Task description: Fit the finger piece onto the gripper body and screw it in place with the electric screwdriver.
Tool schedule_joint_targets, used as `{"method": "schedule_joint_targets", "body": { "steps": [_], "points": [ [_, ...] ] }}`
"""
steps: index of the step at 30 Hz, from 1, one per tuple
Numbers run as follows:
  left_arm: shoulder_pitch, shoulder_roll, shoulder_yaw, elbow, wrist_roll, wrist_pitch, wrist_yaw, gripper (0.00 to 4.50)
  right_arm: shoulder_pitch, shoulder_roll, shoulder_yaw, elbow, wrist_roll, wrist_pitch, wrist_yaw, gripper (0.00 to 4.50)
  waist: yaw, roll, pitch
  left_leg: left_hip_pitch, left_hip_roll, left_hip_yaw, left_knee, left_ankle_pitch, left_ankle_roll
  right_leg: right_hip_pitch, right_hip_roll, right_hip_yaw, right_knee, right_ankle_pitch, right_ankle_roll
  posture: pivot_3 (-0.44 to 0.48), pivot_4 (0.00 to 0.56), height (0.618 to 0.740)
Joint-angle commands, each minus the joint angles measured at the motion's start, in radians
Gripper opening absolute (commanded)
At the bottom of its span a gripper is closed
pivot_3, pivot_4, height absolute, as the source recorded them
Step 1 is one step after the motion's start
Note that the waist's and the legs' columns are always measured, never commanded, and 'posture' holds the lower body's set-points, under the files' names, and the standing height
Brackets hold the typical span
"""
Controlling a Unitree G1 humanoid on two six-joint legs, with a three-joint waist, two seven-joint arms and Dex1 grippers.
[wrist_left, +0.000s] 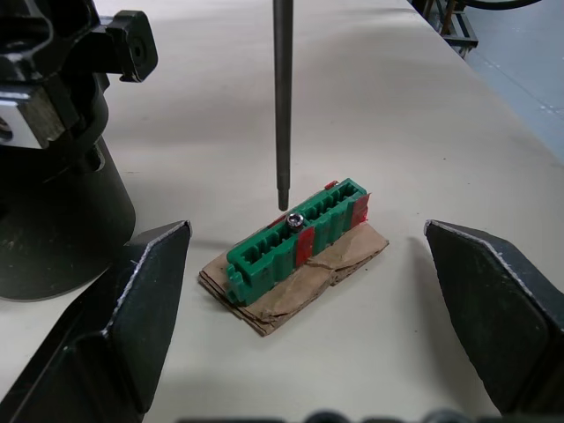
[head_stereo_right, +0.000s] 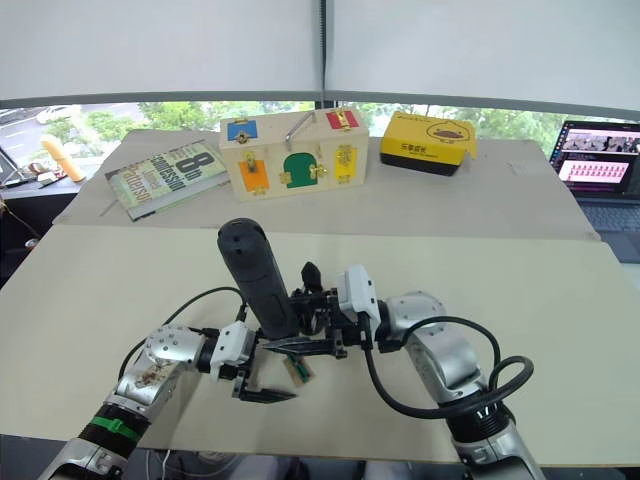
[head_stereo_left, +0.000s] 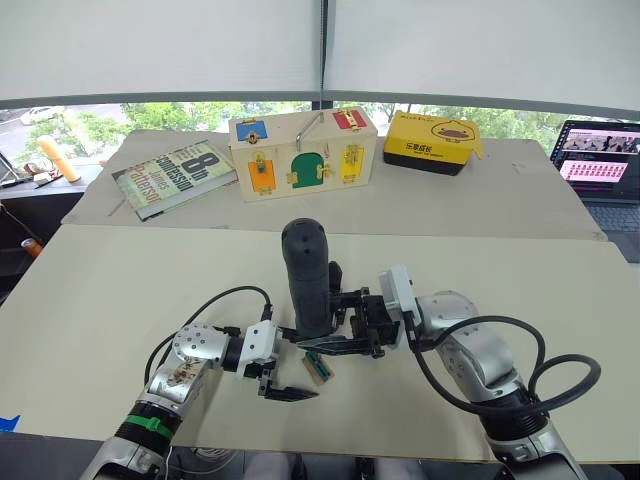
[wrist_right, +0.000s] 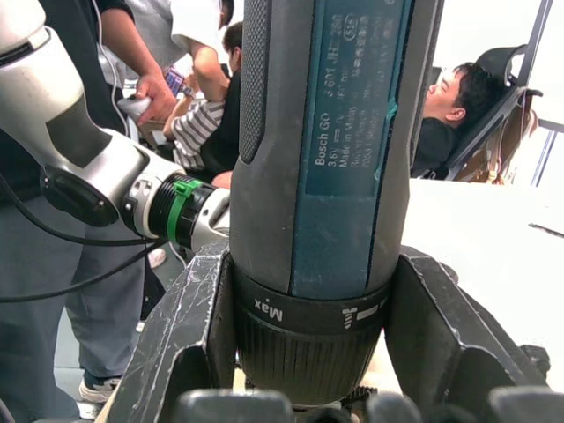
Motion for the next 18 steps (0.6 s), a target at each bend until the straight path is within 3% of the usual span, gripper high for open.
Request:
{"method": "schedule_joint_targets", "body": {
  "steps": [1,18],
  "points": [
    [0.024,0.006,-0.027,0.036,0.033,0.032,0.016,4.49,-0.006,0.015,-0.011,-0.027,0.021,-0.019,-0.003,1.95,0.000,0.000,0.000,0.000,0.000,0.000,0.000,0.000,0.000,0.000,0.000,0.000,0.000,0.000,0.000,0.000,0.150,0.740],
    [0.032,0.010,-0.024,0.039,0.032,0.028,0.016,4.49,-0.002,0.013,-0.007,-0.033,0.025,-0.008,0.003,1.95,-0.001,0.000,0.000,-0.001,0.000,0.000,0.000,0.000,0.000,-0.001,0.000,0.000,0.000,0.000,0.000,0.000,0.150,0.740]
  ]
}}
